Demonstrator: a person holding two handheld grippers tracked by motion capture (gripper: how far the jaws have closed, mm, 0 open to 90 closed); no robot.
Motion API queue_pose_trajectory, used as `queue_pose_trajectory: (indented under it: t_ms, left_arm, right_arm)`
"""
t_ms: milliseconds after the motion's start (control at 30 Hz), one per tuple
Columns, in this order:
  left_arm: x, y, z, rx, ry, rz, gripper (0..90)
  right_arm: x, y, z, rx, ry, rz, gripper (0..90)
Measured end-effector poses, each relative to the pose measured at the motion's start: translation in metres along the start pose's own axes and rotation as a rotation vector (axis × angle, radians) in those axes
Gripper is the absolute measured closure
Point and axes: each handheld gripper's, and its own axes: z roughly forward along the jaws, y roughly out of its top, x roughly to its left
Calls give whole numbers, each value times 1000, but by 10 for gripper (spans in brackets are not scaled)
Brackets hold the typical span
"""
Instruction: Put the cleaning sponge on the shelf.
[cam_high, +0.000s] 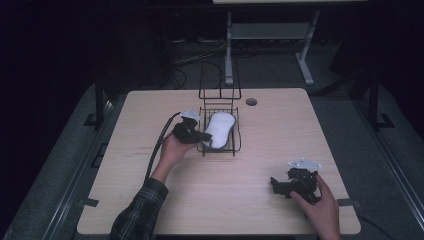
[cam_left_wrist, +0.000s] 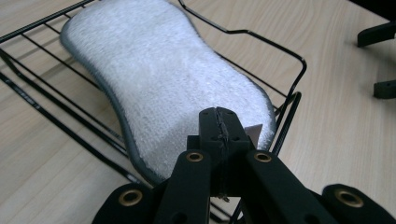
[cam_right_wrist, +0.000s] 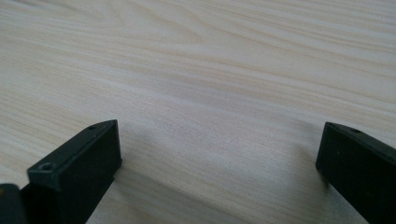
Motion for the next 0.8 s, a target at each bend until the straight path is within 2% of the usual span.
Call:
queue_pose_trajectory:
  t_ms: [533,800]
  left_arm:
    - [-10,12,18,0,-31,19,896]
    - [-9,14,10,-11,-25,13,895]
  right_arm:
    - [0,0,0,0,0,0,0]
    - [0,0,0,0,0,0,0]
